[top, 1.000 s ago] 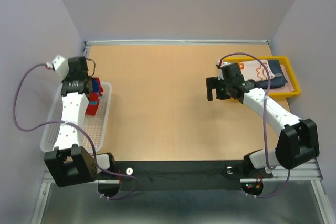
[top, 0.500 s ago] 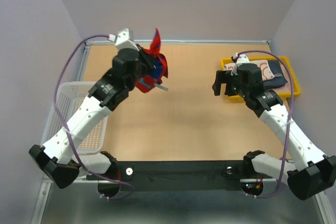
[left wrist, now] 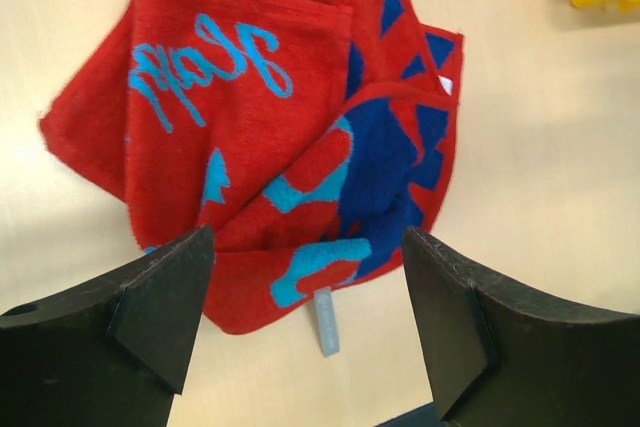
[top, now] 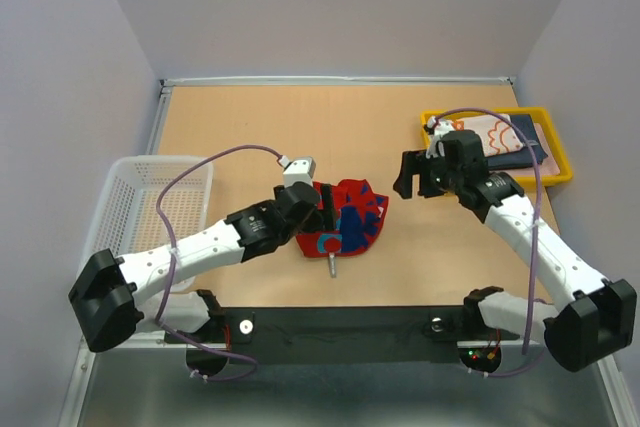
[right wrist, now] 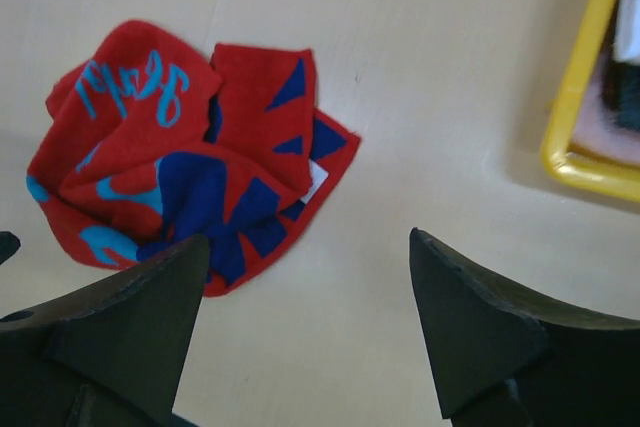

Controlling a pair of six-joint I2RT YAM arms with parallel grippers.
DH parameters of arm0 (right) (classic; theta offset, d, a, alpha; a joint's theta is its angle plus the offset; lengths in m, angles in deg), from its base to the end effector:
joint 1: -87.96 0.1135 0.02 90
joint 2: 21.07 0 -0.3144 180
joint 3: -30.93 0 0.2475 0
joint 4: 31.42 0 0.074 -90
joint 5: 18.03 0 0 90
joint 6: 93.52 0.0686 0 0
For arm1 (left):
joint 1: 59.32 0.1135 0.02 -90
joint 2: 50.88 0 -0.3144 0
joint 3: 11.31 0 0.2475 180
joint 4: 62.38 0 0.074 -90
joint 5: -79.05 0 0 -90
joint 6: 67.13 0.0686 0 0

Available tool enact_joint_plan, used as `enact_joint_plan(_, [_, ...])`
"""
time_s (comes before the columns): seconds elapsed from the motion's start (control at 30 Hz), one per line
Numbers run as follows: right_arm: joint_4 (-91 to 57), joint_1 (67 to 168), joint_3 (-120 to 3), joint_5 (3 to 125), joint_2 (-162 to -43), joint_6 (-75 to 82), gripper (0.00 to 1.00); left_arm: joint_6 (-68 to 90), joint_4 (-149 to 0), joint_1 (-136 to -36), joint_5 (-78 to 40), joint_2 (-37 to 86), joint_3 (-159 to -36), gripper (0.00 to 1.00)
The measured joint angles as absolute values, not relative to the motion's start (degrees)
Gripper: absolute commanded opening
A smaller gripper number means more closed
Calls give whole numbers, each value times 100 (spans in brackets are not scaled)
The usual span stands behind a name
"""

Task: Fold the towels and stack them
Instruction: Move the towel to the center of the board, then flatten out the crumpled towel

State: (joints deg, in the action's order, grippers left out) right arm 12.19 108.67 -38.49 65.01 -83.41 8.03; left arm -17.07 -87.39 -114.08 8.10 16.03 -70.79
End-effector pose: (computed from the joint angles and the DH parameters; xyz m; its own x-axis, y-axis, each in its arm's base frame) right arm 0.2158 0.0905 0.3379 -0.6340 -0.0272 -0.7728 -0.3217 0.9181 0.2316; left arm 0.1679 -0.1989 0.2962 -0.6309 -0.1587 -0.7595 0.2713 0.8719 -0.4076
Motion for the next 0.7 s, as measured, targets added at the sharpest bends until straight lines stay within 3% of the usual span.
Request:
enact_joint_plan(0.23, [1256, 10906, -3386, 5955, -9294, 926, 71, -1799, -8733, -11653, 618, 2298, -7083, 79])
enact_joint_plan(0.4, [1086, 10980, -3362, 6112, -10044, 954, 47, -1764, -8881, -11644, 698, 2740, -7144, 80])
enact_joint_plan(0.7, [445, 11028, -3788, 6538, -11281, 860, 47, -230, -8805, -10910, 587, 3564, -9201, 84])
